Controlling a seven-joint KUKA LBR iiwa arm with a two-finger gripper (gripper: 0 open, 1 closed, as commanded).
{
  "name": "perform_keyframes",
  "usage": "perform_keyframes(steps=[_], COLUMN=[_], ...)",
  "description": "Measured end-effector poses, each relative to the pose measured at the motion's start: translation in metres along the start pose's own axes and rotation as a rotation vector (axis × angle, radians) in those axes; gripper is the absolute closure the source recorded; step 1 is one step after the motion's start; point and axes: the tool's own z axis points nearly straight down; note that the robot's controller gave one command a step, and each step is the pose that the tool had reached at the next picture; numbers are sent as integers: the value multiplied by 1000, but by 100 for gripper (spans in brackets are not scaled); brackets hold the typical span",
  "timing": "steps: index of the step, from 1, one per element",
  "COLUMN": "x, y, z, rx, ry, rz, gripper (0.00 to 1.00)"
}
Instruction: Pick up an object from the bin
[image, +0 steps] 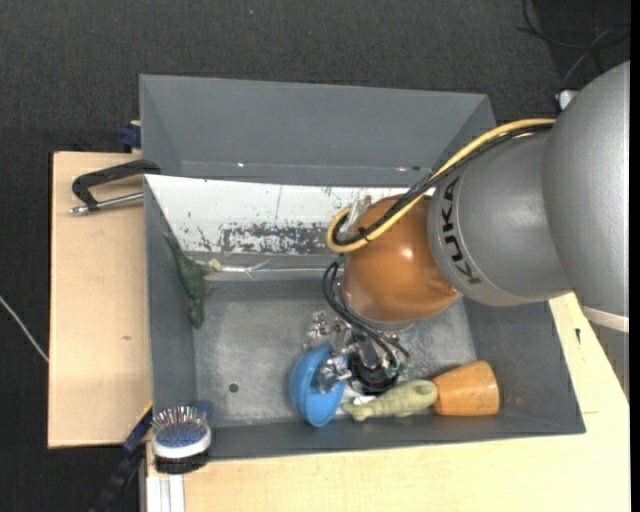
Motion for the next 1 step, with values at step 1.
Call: perform_keyframes(steps=[1], x=[-12], y=[-5], z=[-162], rx=[-6], ry=[4], rz=[-97], gripper=[100])
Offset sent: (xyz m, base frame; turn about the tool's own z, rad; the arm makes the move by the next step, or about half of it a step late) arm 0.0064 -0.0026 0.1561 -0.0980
